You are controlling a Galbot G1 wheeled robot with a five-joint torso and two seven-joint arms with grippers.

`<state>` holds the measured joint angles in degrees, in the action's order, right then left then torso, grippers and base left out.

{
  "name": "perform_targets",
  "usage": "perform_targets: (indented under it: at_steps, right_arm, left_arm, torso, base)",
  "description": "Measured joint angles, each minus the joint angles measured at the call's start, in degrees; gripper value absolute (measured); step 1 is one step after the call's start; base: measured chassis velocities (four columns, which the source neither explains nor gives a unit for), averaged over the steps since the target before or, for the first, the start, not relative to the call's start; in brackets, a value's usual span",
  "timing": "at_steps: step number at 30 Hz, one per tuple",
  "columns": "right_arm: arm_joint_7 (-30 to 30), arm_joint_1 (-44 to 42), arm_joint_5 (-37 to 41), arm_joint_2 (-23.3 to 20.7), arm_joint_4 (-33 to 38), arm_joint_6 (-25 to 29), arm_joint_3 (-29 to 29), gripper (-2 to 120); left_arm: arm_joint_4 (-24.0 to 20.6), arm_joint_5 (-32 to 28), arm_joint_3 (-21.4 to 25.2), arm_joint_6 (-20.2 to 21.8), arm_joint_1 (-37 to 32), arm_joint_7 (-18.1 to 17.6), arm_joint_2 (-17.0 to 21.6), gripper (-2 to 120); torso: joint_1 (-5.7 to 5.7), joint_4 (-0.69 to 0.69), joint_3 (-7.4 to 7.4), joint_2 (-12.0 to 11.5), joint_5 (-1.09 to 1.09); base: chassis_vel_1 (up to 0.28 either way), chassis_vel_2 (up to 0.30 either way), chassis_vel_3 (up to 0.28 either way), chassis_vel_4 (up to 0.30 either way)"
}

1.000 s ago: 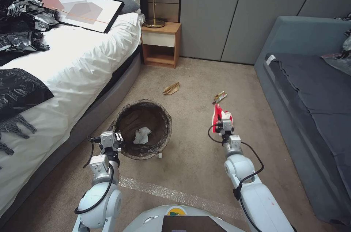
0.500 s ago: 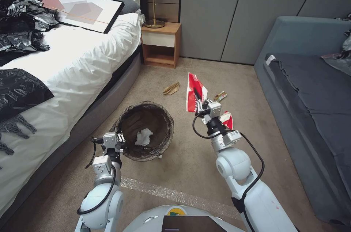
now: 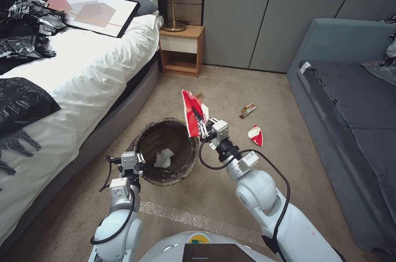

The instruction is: Pick up the trash bin, then pick up the garbage from the floor and place it into the trash bin.

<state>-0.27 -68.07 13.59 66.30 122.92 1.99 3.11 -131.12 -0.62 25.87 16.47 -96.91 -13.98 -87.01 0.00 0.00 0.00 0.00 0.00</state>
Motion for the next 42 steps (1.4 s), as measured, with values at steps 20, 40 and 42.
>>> perform_targets:
  at_steps: [20,40,42]
  right_arm:
    - [3.7,0.5,2.2,2.0,-8.0,-6.9,-8.8,0]
    - [6.6,-0.1,-3.6,2.0,-10.9,-11.8,-11.7,0]
    - [6.4,-0.4,-4.2,2.0,-10.3,-11.8,-11.7,0]
  left_arm:
    - [-0.1,0.9,-1.3,0.1,0.3,0.0,-0.6,0]
    - [-0.1,1.0,-1.9,0.2,0.5,-0.1,-0.9,0]
    - [0.0,1.0,-1.8,0.3,0.7,-0.1,-0.9,0]
  torso:
    - [0.0,0.0,0.0,0.0,0.0]
    - [0.0,0.0,0.0,0.0,0.0]
    - [0.0,-0.01,0.0,0.0,0.0]
  base:
    - [0.0,0.0,0.0,0.0]
    - [0.0,0.0,0.0,0.0]
    - [0.0,0.0,0.0,0.0]
